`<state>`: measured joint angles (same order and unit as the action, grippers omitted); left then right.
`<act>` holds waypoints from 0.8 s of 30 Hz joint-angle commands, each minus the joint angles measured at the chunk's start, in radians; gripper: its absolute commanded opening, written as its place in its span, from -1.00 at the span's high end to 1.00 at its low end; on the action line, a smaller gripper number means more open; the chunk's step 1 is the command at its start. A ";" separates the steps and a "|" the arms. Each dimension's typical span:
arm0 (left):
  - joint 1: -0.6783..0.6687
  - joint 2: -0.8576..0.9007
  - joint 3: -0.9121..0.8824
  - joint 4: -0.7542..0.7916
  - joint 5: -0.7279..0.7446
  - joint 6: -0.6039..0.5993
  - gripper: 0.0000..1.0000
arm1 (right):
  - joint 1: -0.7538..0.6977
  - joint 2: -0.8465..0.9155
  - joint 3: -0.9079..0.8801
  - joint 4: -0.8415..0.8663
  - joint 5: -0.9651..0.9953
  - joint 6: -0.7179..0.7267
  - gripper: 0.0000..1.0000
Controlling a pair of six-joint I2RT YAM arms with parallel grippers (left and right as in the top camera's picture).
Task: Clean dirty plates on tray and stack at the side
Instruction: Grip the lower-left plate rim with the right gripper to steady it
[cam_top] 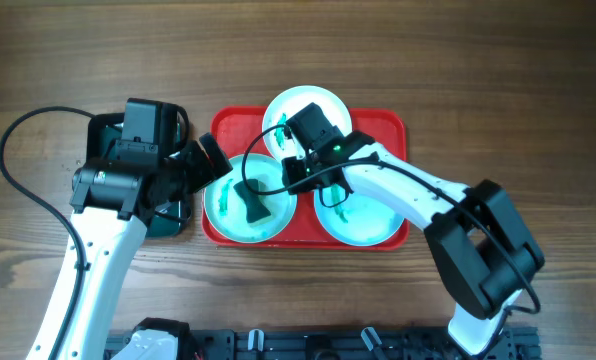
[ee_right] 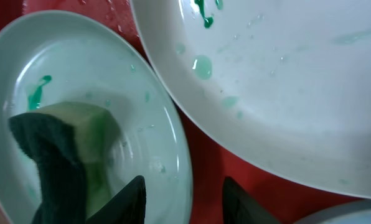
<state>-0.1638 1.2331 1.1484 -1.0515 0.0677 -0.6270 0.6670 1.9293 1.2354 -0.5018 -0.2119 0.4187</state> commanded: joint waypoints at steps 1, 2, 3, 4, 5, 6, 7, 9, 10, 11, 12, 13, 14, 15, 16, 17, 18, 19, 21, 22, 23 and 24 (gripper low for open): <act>0.005 0.000 -0.003 0.000 -0.013 0.001 -1.00 | 0.002 0.029 0.015 -0.014 0.005 0.006 0.20; 0.005 0.000 -0.003 0.000 -0.013 0.001 -1.00 | 0.002 0.029 0.012 -0.015 0.010 0.006 0.21; 0.005 0.000 -0.003 0.000 -0.013 0.001 -1.00 | 0.002 0.029 0.007 -0.014 0.010 0.007 0.21; 0.005 0.000 -0.003 0.000 -0.013 0.001 -1.00 | 0.002 0.029 0.004 -0.014 0.009 0.007 0.26; 0.005 0.000 -0.003 0.000 -0.013 0.001 -1.00 | 0.002 0.029 -0.002 -0.013 0.010 0.007 0.26; 0.005 0.000 -0.003 -0.001 -0.013 0.001 -1.00 | 0.002 0.029 -0.007 -0.012 0.009 0.007 0.25; 0.004 0.000 -0.003 -0.001 -0.013 0.001 -1.00 | 0.002 0.029 -0.012 -0.010 0.010 0.006 0.24; 0.004 0.000 -0.003 -0.001 -0.013 0.001 -1.00 | 0.002 0.029 -0.031 0.003 0.020 0.007 0.24; 0.004 0.000 -0.003 -0.001 -0.013 0.001 -1.00 | 0.002 0.029 -0.047 0.020 0.042 0.011 0.25; 0.004 0.000 -0.003 -0.001 -0.013 0.001 -1.00 | 0.002 0.029 -0.060 0.032 0.050 0.012 0.38; 0.004 0.003 -0.003 -0.001 -0.013 0.001 -1.00 | 0.002 0.029 -0.068 0.035 0.056 0.027 0.48; 0.004 0.007 -0.003 -0.001 -0.013 0.002 -1.00 | 0.002 0.029 -0.069 0.034 0.055 0.030 0.67; 0.004 0.013 -0.003 -0.003 -0.013 0.002 -1.00 | 0.002 0.029 -0.069 0.034 0.055 0.030 0.70; 0.004 0.024 -0.004 -0.007 -0.013 0.002 -1.00 | 0.002 0.029 -0.069 0.038 0.055 0.030 0.75; 0.004 0.038 -0.007 -0.008 -0.013 0.002 -1.00 | 0.002 0.029 -0.069 0.042 0.055 0.029 0.83; 0.004 0.052 -0.011 -0.008 -0.013 0.002 -0.99 | 0.002 0.029 -0.069 0.042 0.055 0.030 0.91; 0.004 0.074 -0.018 -0.008 -0.009 0.002 -0.94 | 0.002 0.029 -0.069 0.042 0.055 0.030 0.91; 0.004 0.093 -0.020 -0.009 0.004 0.006 -0.89 | 0.002 0.029 -0.069 0.042 0.055 0.030 0.91; 0.004 0.149 -0.021 -0.007 0.082 0.042 -0.82 | 0.002 0.029 -0.069 0.044 0.055 0.030 0.92; 0.004 0.184 -0.021 -0.006 0.108 0.047 -0.71 | 0.002 0.029 -0.069 0.046 0.055 0.035 0.92; 0.004 0.213 -0.021 -0.005 0.116 0.047 -0.47 | 0.002 0.029 -0.069 0.046 0.055 0.053 0.91; 0.004 0.241 -0.021 -0.003 0.119 0.047 -0.38 | 0.002 0.029 -0.069 0.047 0.055 0.057 0.91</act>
<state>-0.1638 1.3941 1.1416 -1.0554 0.1219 -0.6075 0.6682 1.9427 1.1782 -0.4614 -0.1818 0.4526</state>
